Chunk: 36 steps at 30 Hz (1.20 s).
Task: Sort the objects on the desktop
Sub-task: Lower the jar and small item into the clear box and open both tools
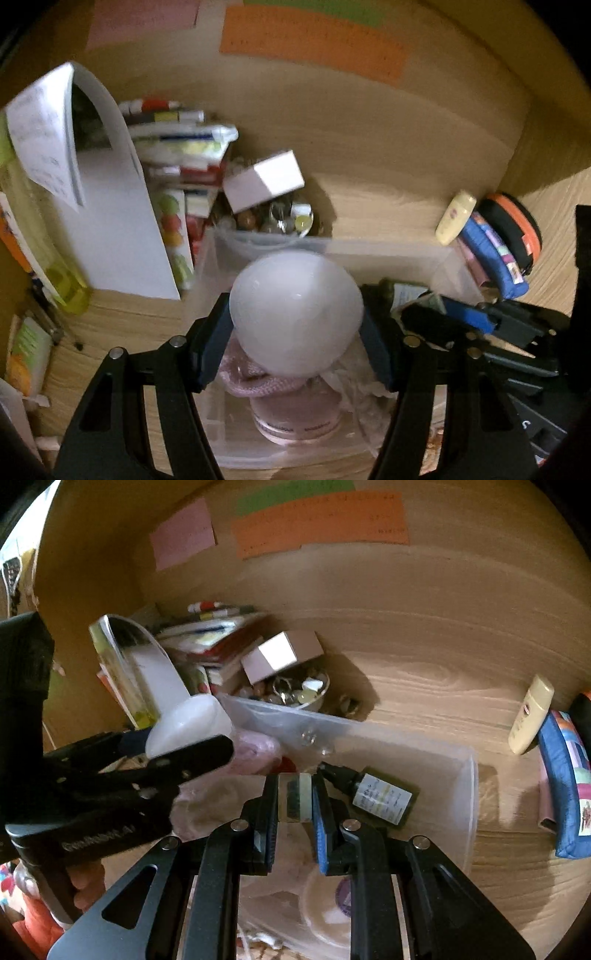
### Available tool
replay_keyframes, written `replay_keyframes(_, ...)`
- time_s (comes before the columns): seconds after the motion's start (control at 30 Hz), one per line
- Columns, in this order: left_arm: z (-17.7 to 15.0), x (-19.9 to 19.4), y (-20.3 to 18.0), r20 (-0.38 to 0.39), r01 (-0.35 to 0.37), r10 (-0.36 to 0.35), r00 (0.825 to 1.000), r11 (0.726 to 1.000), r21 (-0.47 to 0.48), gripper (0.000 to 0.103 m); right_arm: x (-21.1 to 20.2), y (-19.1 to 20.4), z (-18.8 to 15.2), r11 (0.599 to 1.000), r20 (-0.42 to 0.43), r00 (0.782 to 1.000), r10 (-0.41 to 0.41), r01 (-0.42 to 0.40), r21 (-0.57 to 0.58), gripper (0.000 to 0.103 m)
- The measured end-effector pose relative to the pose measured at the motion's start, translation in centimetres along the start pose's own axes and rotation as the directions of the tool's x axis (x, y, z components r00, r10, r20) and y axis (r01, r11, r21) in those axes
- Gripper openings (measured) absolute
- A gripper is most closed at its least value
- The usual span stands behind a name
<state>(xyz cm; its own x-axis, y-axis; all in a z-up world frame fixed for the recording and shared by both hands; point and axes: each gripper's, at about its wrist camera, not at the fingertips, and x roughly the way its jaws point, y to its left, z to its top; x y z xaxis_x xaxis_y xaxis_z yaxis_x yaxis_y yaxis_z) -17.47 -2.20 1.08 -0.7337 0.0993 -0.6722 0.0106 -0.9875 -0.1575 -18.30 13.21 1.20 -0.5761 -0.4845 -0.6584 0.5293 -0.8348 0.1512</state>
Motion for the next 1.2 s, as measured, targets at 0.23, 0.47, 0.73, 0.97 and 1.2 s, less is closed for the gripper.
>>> replay_keyframes(0.23,-0.5,0.2,-0.3,0.005,-0.029,0.028,1.0,0.999,0.031,0.065,1.6,-0.4,-0.5,1.0,-0.04,0.999,-0.028,0.028,0.001,0.015)
replay_keyframes(0.47,-0.4,-1.0,-0.3,0.043,-0.028,0.027,0.999,0.999,0.034,0.065,1.8,0.4,-0.9,0.998,-0.04,0.998,-0.054,0.052,-0.039,0.015)
replay_keyframes(0.73,-0.6,-2.2,-0.5,0.086,-0.055,0.051,0.995,0.998,0.044,0.065,1.1,0.2,-0.3,0.998,-0.007,0.998,-0.054,0.054,-0.026,0.017)
replay_keyframes(0.97,-0.7,-4.7,-0.1,0.112,0.004,-0.007,0.994,1.0,0.029,0.065,-1.5,0.1,0.5,0.998,0.056,0.996,-0.066,0.067,-0.005,0.04)
replay_keyframes(1.2,-2.1,-6.5,0.2,0.126,-0.028,0.023,0.992,0.999,0.039,0.072,-5.3,1.9,-0.3,0.991,0.153,0.98,-0.124,0.131,-0.038,0.071)
